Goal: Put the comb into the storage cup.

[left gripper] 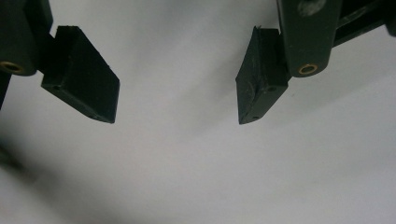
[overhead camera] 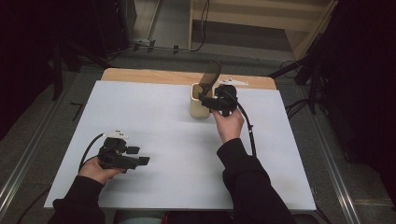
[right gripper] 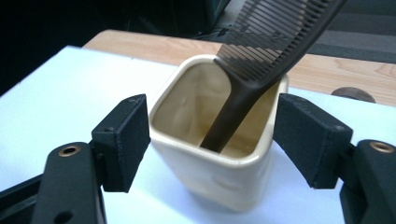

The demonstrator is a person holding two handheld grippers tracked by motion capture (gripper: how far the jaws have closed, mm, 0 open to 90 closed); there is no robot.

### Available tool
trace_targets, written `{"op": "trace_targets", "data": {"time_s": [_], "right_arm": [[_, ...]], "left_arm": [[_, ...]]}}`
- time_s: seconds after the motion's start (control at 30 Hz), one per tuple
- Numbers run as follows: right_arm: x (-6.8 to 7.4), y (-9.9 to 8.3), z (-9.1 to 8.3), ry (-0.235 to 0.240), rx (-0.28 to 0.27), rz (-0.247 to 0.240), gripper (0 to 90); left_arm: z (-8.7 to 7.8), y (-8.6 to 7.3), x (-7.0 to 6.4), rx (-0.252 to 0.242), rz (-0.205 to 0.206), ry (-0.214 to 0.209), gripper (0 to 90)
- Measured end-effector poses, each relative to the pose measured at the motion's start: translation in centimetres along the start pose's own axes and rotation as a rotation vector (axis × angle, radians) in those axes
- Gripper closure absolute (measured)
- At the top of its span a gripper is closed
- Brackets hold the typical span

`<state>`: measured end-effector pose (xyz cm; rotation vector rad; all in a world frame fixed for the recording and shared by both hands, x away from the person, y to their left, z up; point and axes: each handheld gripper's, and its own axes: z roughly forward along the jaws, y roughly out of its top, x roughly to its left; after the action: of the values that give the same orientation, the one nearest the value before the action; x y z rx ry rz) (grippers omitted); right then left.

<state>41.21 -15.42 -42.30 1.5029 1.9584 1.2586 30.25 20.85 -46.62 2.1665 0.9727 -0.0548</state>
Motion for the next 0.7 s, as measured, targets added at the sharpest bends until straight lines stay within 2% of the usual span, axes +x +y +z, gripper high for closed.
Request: {"op": "trace_targets", "data": {"time_s": [0.47, 0.7], "right_arm": [[-0.2, -1.0, -2.0, 0.114, 0.069, -0.009, 25.3], [-0.2, -1.6, -2.7, 0.13, 0.084, -0.028, 25.4]], "left_arm": [[0.1, 0.3, 0.2, 0.008, 0.01, 0.008, 30.9], [0.0, 0.2, 0.3, 0.003, 0.002, 0.007, 30.9]]}}
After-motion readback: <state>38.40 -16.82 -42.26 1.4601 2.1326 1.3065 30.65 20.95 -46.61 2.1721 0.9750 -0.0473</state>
